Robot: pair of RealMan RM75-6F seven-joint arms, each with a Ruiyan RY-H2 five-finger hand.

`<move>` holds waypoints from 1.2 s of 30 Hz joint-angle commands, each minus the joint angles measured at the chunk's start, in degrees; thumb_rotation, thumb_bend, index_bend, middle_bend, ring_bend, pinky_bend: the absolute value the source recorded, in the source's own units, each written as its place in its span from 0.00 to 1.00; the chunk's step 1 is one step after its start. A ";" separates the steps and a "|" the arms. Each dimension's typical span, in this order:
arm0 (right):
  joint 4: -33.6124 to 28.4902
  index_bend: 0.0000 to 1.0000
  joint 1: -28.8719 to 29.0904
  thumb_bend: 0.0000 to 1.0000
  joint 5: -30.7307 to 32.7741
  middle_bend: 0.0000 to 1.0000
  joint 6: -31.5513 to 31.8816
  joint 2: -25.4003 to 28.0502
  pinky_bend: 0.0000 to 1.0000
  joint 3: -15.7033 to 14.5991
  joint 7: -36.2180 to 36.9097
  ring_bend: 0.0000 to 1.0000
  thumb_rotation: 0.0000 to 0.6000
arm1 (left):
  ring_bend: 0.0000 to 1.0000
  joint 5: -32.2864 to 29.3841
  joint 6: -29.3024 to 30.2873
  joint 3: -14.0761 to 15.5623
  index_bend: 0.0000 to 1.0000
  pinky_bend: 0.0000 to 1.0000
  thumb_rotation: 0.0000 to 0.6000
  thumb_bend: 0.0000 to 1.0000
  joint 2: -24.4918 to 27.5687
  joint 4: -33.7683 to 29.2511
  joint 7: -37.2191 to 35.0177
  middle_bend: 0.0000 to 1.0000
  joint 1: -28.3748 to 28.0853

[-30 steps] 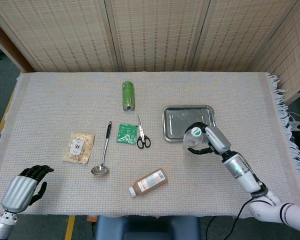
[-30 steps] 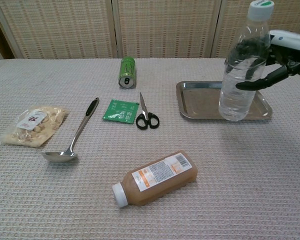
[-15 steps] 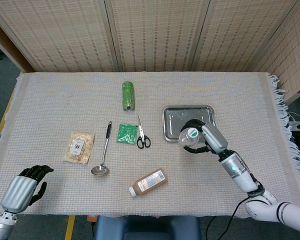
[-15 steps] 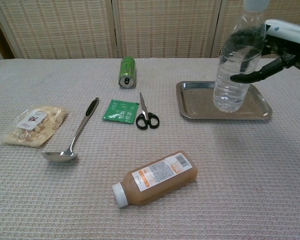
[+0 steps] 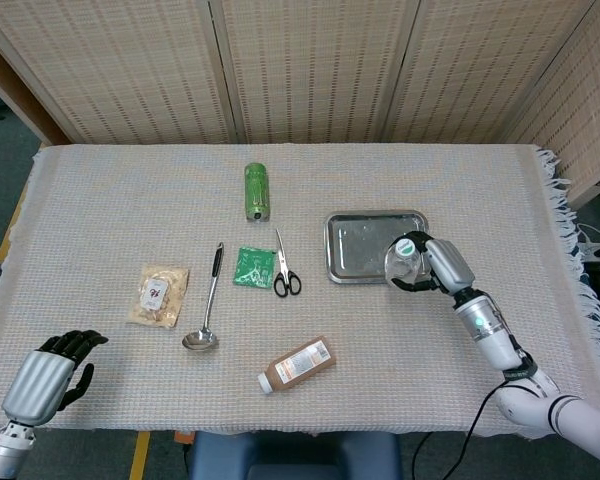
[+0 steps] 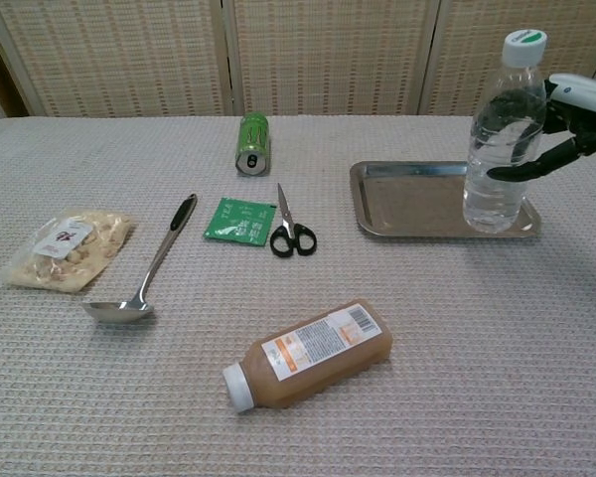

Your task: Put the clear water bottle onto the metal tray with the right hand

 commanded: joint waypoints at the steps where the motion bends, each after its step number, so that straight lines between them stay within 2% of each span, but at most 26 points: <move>1: 0.96 0.84 0.52 0.00 -1.15 0.50 1.72 -0.97 0.47 0.39 0.66 0.23 1.00 | 0.25 -0.02 -0.08 -0.01 0.30 0.38 1.00 0.59 -0.08 0.11 0.21 0.29 -0.03; 5: 1.48 0.84 1.00 0.00 -1.38 0.50 3.31 -1.58 0.47 1.51 1.16 0.23 1.00 | 0.25 0.04 -0.33 0.12 0.30 0.38 1.00 0.59 -0.08 -0.03 0.26 0.29 -0.11; 8: 4.11 0.84 1.95 0.00 -0.95 0.50 2.92 -3.14 0.47 2.37 2.23 0.23 1.00 | 0.25 0.21 -0.24 0.18 0.30 0.38 1.00 0.59 -0.11 0.01 0.53 0.29 -0.08; 16: 17.21 0.84 6.07 0.00 -0.17 0.50 -1.64 -9.75 0.47 3.52 12.89 0.23 1.00 | 0.25 -0.32 -0.95 0.19 0.30 0.38 1.00 0.59 -0.26 -0.04 0.70 0.29 -0.21; 25: 32.33 0.84 9.75 0.00 -0.60 0.50 -5.31 -17.04 0.47 2.84 22.98 0.23 1.00 | 0.25 -0.53 -1.16 0.12 0.30 0.38 1.00 0.59 -0.30 0.09 0.55 0.29 -0.31; 30: 37.33 0.84 10.74 0.00 -0.53 0.50 -7.11 -19.03 0.47 2.40 29.45 0.23 1.00 | 0.25 -0.81 -1.08 -0.01 0.30 0.38 1.00 0.59 -0.25 0.10 0.31 0.29 -0.28; 36: 41.88 0.84 11.41 0.00 -0.63 0.50 -7.96 -20.64 0.47 1.78 32.33 0.23 1.00 | 0.25 -0.66 -1.51 0.20 0.30 0.38 1.00 0.59 -0.29 0.11 0.59 0.29 -0.43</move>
